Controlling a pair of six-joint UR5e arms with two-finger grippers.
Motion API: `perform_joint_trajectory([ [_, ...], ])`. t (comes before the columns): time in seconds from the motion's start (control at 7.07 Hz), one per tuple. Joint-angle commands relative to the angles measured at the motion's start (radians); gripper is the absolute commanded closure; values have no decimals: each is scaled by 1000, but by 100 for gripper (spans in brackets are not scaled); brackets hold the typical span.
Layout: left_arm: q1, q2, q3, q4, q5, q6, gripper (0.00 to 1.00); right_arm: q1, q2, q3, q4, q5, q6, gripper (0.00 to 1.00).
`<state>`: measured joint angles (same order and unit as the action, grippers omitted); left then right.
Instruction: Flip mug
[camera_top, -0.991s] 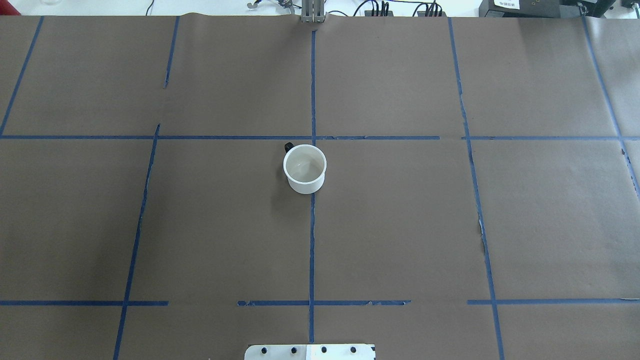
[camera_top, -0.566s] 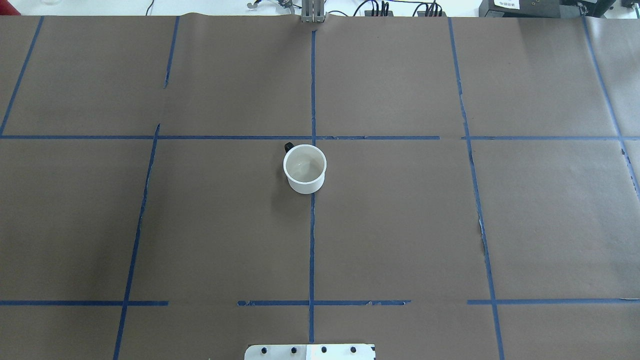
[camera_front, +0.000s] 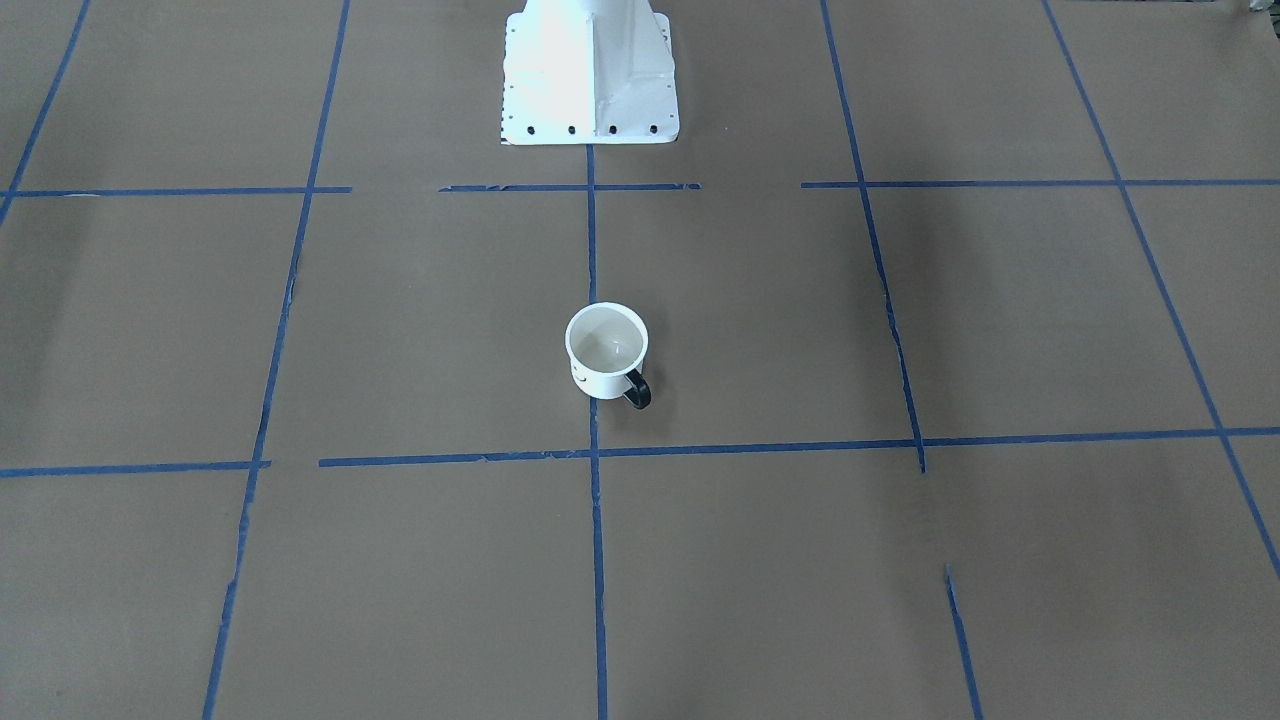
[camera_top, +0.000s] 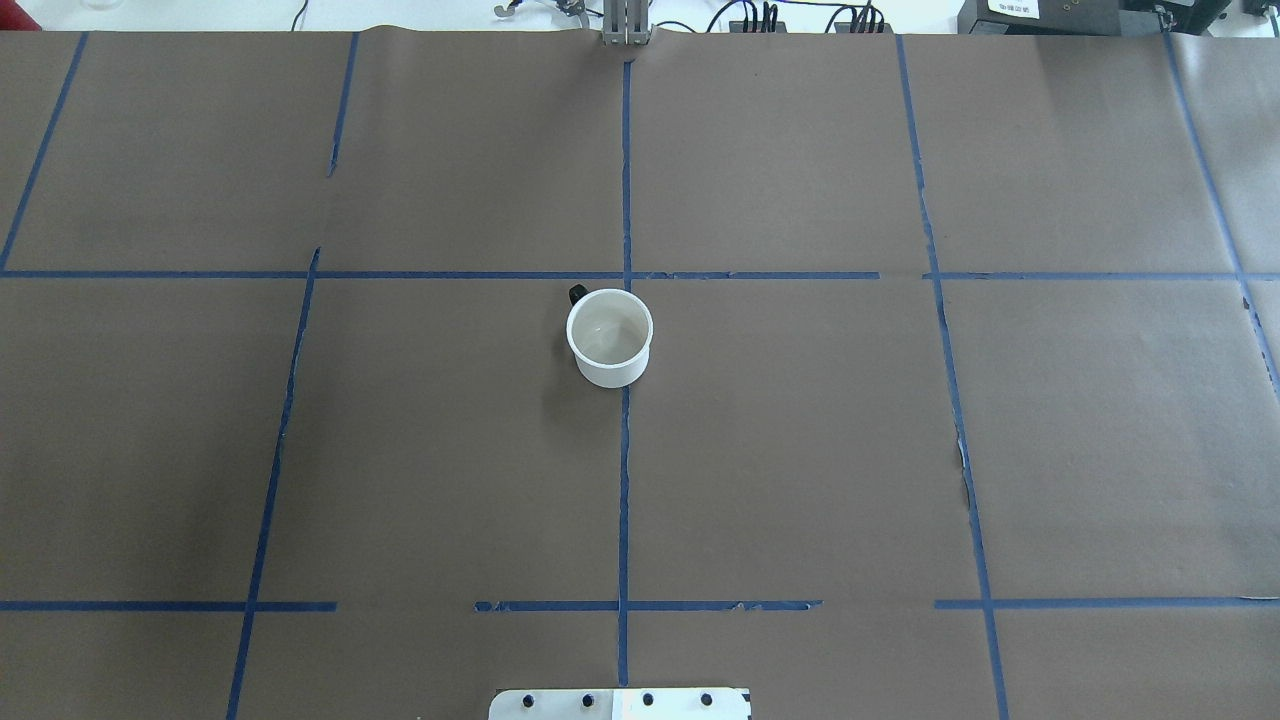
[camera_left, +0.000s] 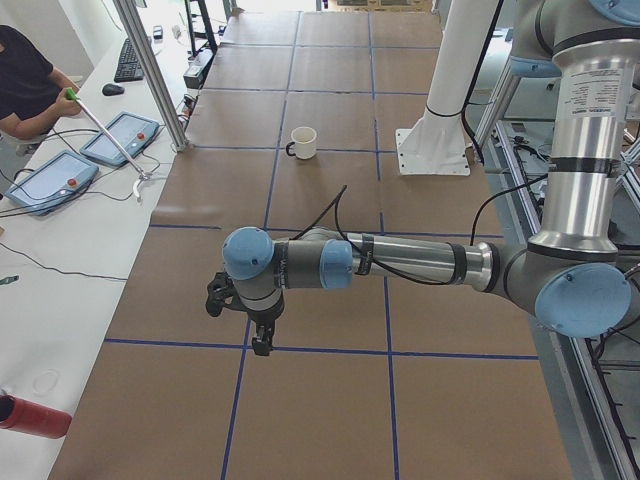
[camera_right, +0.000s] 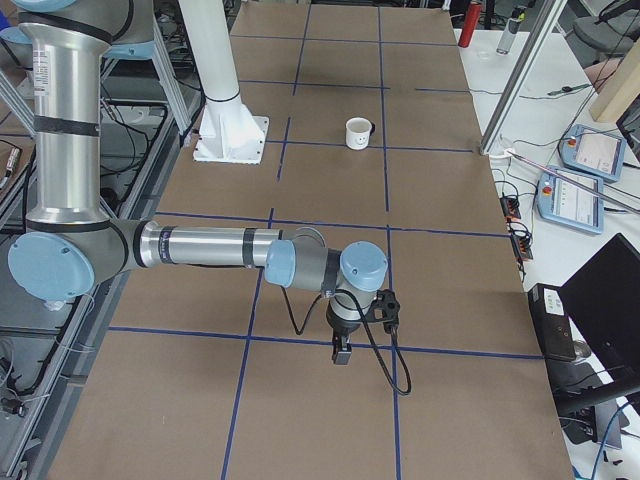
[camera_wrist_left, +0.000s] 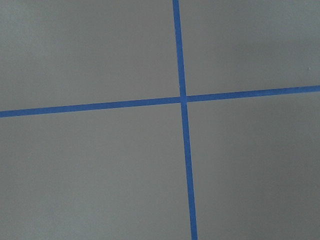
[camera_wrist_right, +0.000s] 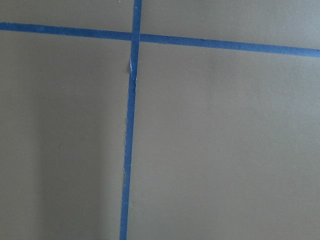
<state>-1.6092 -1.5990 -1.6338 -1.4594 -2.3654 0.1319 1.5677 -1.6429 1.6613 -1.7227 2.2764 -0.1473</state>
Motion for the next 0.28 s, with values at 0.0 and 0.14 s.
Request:
perform_joint_trajectory([
  [0.0, 0, -1, -3, 2, 2, 3, 0, 0, 0, 0, 0, 0, 0, 0],
  [0.14, -1, -1, -11, 11, 3, 6, 0, 0, 0, 0, 0, 0, 0, 0],
])
